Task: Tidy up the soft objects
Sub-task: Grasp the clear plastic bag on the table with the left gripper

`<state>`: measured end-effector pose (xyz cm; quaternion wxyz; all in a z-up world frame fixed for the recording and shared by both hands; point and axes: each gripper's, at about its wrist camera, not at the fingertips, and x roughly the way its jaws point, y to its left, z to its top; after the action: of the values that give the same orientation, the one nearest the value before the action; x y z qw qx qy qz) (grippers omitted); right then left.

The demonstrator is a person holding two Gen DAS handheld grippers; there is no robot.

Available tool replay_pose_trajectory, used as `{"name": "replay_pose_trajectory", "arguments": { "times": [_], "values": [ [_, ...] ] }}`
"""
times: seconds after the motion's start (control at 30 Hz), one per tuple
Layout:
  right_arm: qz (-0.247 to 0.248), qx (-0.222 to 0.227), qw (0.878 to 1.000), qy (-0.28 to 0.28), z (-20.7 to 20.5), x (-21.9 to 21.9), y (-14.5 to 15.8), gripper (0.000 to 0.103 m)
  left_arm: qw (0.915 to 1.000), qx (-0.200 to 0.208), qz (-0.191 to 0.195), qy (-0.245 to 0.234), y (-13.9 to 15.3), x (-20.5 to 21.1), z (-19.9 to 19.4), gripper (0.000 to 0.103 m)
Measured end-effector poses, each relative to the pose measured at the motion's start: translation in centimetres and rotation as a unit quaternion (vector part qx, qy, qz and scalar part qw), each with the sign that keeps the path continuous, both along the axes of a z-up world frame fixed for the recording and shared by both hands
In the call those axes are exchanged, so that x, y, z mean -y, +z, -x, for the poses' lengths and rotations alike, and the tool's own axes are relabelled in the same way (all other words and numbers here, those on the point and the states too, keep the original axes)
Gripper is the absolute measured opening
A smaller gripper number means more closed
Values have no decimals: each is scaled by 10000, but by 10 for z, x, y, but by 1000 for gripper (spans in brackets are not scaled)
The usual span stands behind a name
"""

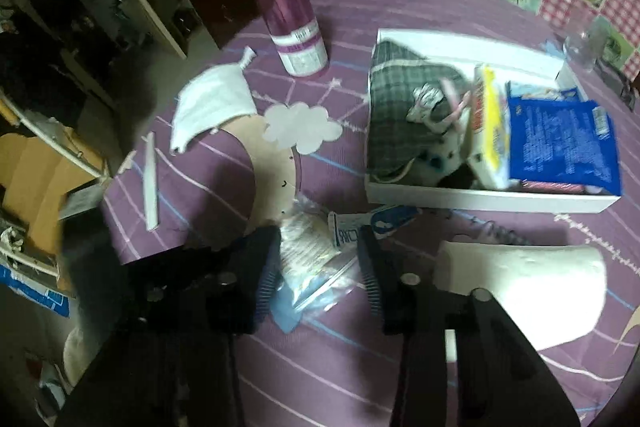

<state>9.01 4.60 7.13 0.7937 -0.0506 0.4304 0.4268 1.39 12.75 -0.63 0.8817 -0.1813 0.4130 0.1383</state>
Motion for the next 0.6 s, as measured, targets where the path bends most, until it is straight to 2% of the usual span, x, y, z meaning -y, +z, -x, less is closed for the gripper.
{"name": "replay_pose_trajectory", "arguments": {
  "times": [0.1,0.2,0.3,0.33,0.37,0.4,0.43,0.47,0.53,0.6],
  "values": [
    [170,-180,9997,-42,-8,-15,-14,32,9999,34,105,121,1,-7,4,0],
    [401,-139,9988,-227,-15,-23,-24,24,9998,91,138,118,3,-8,6,0],
    [483,-161,9979,-410,-23,-26,-30,22,9998,168,-22,41,6,-2,7,1],
    [503,-188,9975,-450,-26,-26,-32,14,9998,206,-74,-30,8,1,7,4],
    [515,-214,9974,-466,-28,-26,-33,9,9996,218,-97,-125,9,4,7,22],
    [472,-242,9974,-484,-29,-25,-33,4,9995,235,-96,-207,9,6,7,57],
    [433,-227,9975,-501,-29,-23,-32,4,9991,262,-97,-320,9,10,7,74],
    [412,-177,9977,-513,-29,-20,-30,4,9984,297,-169,-444,10,16,6,85],
    [321,-80,9980,-535,-28,-11,-23,3,9965,321,-292,-708,11,26,2,86],
    [151,-77,9984,-547,-28,2,-16,3,9954,14,-360,-891,4,34,-9,86]
  ]
}}
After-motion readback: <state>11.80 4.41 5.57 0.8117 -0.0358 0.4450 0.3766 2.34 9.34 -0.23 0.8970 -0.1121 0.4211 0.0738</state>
